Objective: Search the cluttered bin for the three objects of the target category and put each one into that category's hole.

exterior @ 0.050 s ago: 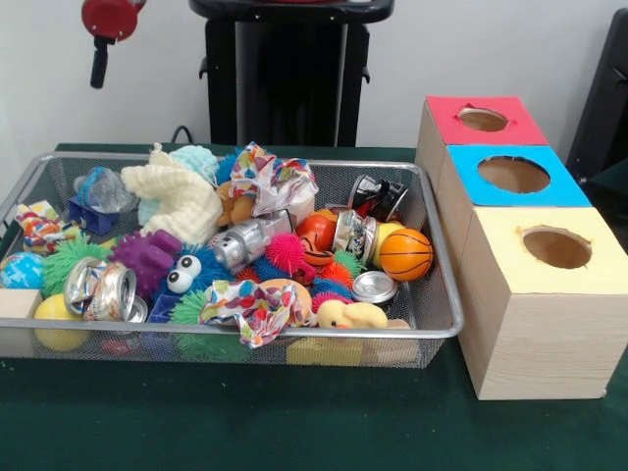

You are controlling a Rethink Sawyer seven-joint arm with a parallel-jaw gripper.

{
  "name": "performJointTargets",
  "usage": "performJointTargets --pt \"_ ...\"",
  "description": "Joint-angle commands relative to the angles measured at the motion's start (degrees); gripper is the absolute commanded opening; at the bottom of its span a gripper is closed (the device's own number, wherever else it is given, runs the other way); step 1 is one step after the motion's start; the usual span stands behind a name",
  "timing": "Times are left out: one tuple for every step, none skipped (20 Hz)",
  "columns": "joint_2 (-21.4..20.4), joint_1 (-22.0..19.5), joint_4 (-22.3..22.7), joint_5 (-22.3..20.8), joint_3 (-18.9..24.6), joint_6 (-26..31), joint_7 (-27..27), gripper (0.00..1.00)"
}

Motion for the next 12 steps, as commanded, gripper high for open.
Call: performJointTargets --pt "6.7 -1.8 0.5 -2.9 7.4 1.2 3.5 0.00" --pt "8.1 -2.7 -0.1 -2.6 8.5 1.3 3.3 0.00" --pt "9.6 -3.2 -1.5 -2.9 9.0 2.2 2.2 0.00" --pt "11.0 -3.8 -3.1 -3.4 9.4 3.5 1.1 0.00" --pt "12.4 -4.4 -4.8 -3.8 9.9 4.8 -0.1 0.00" --pt "13.5 -4.6 -6.3 -4.0 9.9 6.0 -0.6 0.00" --pt "15.3 -4.3 -8.6 -4.3 9.3 7.8 -0.8 0.00" --pt "17.1 -3.4 -10.8 -4.4 8.1 9.4 -0.1 0.00" --pt "18.7 -3.2 -12.6 -4.3 7.9 10.6 0.5 0.00" --pt "19.9 -3.0 -13.7 -4.2 7.9 10.3 1.0 0.00" --pt "20.9 -3.2 -14.5 -3.9 8.2 10.0 1.4 0.00" --pt "21.9 -3.5 -15.1 -3.7 8.6 10.1 1.7 0.00"
